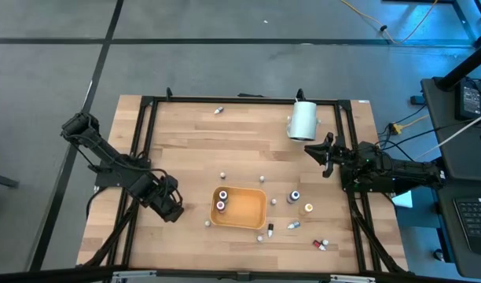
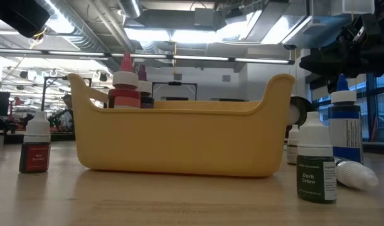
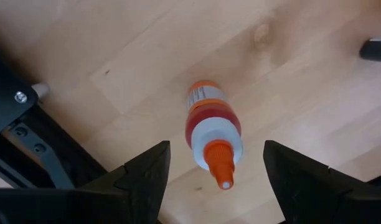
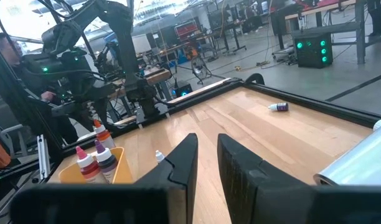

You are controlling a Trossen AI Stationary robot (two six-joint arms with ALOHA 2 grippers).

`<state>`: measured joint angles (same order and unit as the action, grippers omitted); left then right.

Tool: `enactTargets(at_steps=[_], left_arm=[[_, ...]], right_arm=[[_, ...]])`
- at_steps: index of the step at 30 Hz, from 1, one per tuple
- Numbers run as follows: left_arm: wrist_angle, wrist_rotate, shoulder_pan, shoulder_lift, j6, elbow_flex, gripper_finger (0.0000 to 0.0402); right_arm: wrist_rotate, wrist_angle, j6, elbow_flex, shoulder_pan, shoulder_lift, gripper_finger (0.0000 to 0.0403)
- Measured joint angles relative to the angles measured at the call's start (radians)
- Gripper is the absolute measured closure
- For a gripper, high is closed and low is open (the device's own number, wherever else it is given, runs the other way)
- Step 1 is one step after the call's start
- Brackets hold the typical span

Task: Pick & Place food coloring
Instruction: Put the large orange food coloring bottle in the yellow bin

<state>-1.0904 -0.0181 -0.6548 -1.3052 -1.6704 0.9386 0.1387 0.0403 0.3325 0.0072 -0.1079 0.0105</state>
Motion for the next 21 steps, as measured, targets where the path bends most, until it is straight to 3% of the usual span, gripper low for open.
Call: enactTargets(at_steps=[13, 21], left_arm=[[0.018, 0.004, 0.001, -0.055, -0.029, -0.001, 0.0154], [0.018, 0.004, 0.001, -0.070, -0.029, -0.001, 0.0220]], right_arm=[[0.000, 0.000, -0.005, 0.000, 0.000, 0.000, 0.0337], [0.000, 0.000, -0.030, 0.000, 0.000, 0.000, 0.0337]])
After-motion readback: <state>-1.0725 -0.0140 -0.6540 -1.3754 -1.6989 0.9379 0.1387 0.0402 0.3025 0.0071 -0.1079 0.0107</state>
